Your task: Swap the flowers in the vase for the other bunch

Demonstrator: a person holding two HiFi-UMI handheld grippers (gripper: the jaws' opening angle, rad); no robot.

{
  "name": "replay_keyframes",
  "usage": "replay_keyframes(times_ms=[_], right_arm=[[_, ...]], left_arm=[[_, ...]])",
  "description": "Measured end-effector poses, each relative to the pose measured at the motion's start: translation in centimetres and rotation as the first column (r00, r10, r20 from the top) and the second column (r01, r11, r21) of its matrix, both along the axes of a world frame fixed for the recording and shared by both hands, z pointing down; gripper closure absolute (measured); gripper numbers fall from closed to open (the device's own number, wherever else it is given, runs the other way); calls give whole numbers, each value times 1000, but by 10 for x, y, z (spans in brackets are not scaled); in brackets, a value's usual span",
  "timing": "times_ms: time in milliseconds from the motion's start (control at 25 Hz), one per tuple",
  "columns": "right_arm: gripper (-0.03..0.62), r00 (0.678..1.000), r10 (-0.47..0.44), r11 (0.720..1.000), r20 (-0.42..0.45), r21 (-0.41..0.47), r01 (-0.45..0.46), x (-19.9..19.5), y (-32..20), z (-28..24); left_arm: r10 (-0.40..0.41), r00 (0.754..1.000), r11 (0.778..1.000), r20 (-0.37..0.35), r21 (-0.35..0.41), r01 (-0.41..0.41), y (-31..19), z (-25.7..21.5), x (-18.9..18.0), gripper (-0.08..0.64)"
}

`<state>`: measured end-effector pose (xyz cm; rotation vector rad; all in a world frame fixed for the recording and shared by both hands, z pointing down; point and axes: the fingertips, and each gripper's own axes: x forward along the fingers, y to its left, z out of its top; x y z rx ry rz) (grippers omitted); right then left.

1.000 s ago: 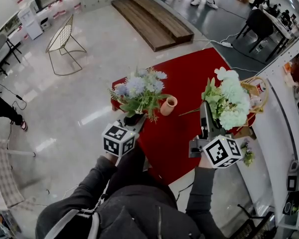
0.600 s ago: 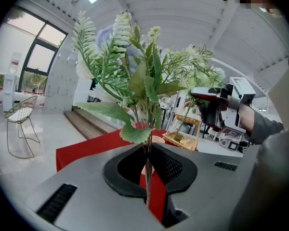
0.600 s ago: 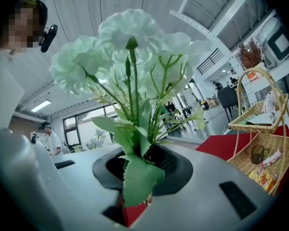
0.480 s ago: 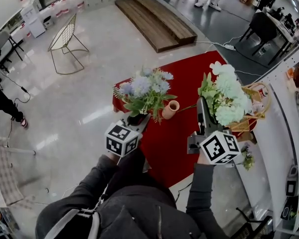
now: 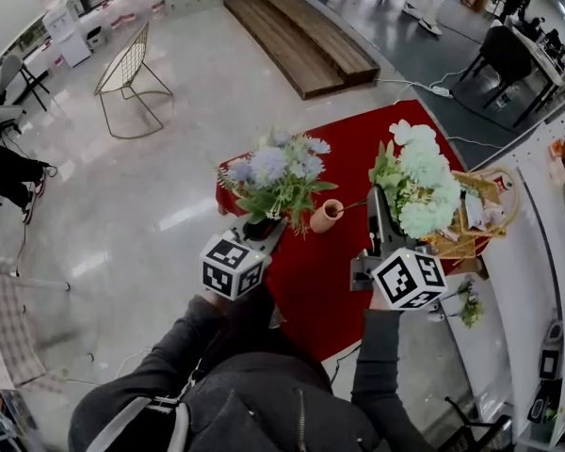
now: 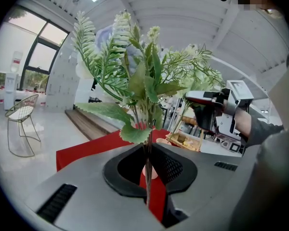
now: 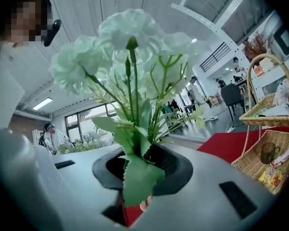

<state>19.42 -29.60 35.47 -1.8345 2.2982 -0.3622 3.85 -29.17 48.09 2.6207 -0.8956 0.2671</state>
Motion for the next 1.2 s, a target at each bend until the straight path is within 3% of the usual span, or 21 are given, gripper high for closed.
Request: replay_keyframes(times_ms=[680,1200], right_arm=[[522,999,-29,998,-44,-49,27,-21,-11,56],[522,989,-67,996,-135,-62,59,-38,-10,87]], left_arm=[[12,1000,1000,-7,-26,-13,-5,5,3,515],[22,1000,999,-10,-32,-23,-7,7,5,515]])
